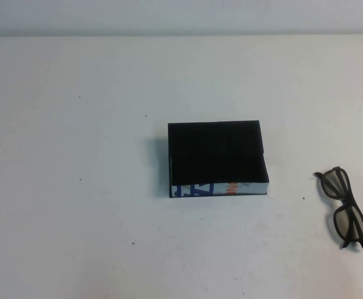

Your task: Take glasses out of glasses case

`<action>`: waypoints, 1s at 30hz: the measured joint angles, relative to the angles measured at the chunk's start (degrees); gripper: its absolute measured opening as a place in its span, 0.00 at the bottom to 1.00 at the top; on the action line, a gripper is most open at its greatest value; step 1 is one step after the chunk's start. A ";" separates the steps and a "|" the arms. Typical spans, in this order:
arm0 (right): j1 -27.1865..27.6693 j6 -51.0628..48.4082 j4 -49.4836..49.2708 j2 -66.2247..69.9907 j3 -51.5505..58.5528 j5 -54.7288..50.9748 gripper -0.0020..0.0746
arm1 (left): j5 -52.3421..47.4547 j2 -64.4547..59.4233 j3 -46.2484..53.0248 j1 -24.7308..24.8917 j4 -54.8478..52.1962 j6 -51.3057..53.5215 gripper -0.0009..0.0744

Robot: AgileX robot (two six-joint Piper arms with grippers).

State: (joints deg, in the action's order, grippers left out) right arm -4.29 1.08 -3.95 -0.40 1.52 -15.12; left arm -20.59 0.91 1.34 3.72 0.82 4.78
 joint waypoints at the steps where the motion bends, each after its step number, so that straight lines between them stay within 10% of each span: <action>1: 1.15 0.00 0.15 0.00 0.00 -0.09 0.01 | 0.00 0.00 0.00 0.00 0.00 0.00 0.01; 30: 3.14 1.49 0.93 0.00 0.00 -2.60 0.00 | 0.00 0.00 0.00 0.00 0.00 0.00 0.01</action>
